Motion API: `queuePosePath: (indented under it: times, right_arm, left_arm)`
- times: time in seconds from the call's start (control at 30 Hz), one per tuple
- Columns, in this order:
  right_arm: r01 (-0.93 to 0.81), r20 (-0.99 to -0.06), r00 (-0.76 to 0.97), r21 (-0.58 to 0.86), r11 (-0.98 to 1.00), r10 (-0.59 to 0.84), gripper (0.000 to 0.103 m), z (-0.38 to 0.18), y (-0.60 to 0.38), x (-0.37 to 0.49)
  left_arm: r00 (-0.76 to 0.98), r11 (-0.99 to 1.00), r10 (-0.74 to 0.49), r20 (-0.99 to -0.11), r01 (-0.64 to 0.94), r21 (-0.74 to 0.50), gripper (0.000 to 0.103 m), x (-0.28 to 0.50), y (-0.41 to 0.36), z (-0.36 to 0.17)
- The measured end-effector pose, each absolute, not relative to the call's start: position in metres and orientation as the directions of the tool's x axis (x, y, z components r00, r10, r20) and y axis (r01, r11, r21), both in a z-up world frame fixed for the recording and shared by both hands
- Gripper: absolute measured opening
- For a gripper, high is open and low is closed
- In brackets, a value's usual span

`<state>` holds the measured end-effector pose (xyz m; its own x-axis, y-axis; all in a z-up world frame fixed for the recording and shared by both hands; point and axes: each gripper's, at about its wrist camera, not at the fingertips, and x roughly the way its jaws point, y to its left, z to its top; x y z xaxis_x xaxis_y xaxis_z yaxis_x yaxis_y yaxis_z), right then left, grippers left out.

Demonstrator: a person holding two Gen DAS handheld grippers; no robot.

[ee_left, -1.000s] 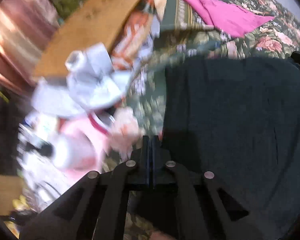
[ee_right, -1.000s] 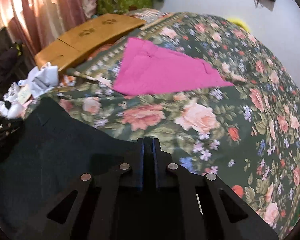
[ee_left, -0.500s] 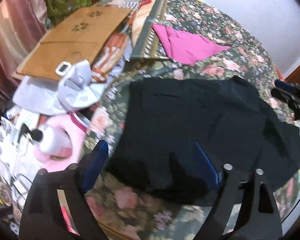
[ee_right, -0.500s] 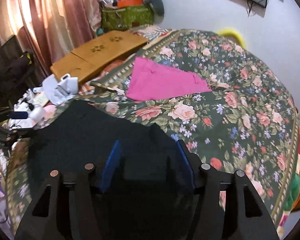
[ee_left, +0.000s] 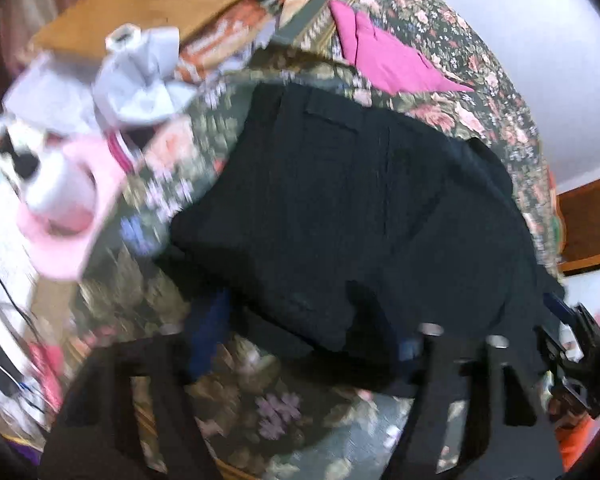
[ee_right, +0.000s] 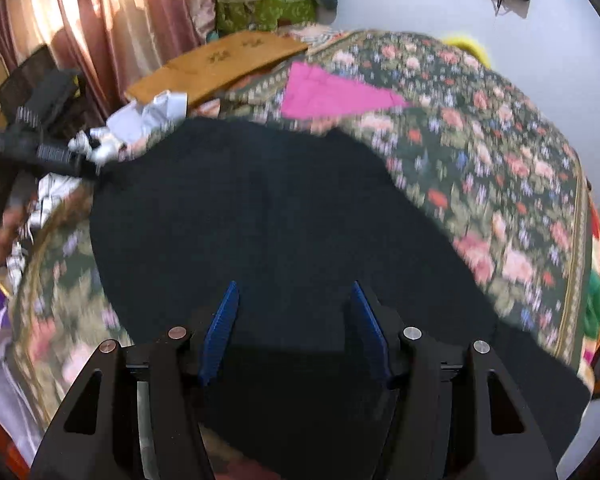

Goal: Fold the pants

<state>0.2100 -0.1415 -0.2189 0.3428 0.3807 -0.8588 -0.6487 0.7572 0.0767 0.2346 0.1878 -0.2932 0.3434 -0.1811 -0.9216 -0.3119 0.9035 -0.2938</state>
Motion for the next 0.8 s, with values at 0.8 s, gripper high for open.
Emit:
queuePosePath:
  times: [0.8]
  right_arm:
    - [-0.540, -0.833, 0.345, 0.202, 0.817, 0.433, 0.066, -0.200, -0.129, 0.251]
  left_arm:
    - [0.407, 0.973, 0.125, -0.905, -0.228, 0.032, 0.019, 0.200, 0.160, -0.305]
